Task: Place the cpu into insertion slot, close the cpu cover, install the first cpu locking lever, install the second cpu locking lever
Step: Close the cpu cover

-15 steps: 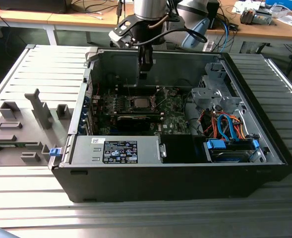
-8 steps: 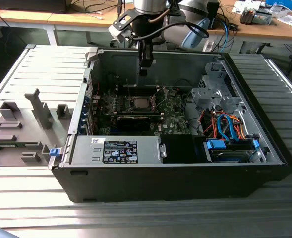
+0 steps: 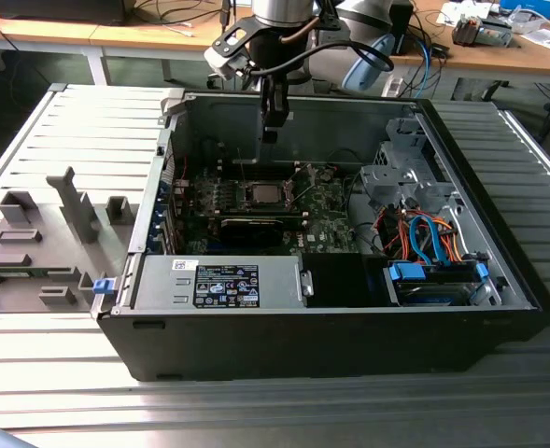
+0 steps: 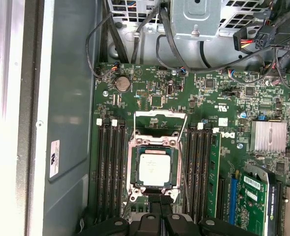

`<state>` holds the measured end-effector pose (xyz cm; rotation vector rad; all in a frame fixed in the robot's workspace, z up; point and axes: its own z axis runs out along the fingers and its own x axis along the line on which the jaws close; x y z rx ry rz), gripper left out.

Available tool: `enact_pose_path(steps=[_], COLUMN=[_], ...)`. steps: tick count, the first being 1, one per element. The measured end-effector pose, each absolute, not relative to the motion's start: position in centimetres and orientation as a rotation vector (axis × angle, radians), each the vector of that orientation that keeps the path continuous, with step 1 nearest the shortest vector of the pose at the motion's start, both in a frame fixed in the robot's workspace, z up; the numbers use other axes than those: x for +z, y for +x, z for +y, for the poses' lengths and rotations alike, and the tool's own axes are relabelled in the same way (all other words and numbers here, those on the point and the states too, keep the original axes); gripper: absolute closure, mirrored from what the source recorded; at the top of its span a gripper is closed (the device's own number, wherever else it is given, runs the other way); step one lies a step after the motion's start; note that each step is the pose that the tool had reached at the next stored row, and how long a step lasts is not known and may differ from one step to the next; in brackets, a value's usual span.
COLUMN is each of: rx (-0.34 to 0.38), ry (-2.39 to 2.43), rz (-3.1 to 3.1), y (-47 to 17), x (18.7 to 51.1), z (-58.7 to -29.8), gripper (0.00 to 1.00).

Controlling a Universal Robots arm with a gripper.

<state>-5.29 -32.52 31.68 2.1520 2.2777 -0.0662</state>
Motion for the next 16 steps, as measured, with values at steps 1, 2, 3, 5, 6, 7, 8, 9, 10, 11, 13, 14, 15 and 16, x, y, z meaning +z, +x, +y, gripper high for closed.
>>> enact_pose_path(steps=[1, 2, 3, 5, 6, 7, 8, 9, 10, 11, 13, 14, 15, 16], rx=[-0.066, -0.066, -0.066, -0.066, -0.066, -0.066, -0.066, -0.066, -0.066, -0.066, -0.066, -0.066, -0.066, -0.066], ry=[2.152, 2.152, 2.152, 2.152, 2.152, 2.152, 2.152, 2.152, 2.152, 2.152, 2.152, 2.152, 2.152, 2.152], rz=[2.278, 2.278, 2.278, 2.278, 2.278, 2.278, 2.278, 2.278, 2.278, 2.278, 2.278, 2.278, 2.278, 2.278], y=[-5.3, -5.3, -5.2, -5.2, -5.1, -4.9, -4.7, -4.5, -4.3, -4.2, -3.8, -3.6, -3.4, -3.3], x=[31.7, 31.7, 31.7, 31.7, 31.7, 31.7, 31.7, 31.7, 31.7, 31.7, 31.7, 31.7, 31.7, 31.7], z=[-32.5, -32.5, -32.5, -32.5, -32.5, -32.5, -32.5, -32.5, -32.5, -32.5, -32.5, -32.5, -32.5, -32.5], gripper=[0.89, 0.89, 0.89, 0.89, 0.89, 0.89, 0.89, 0.89, 0.89, 0.89, 0.89, 0.89, 0.89, 0.89])
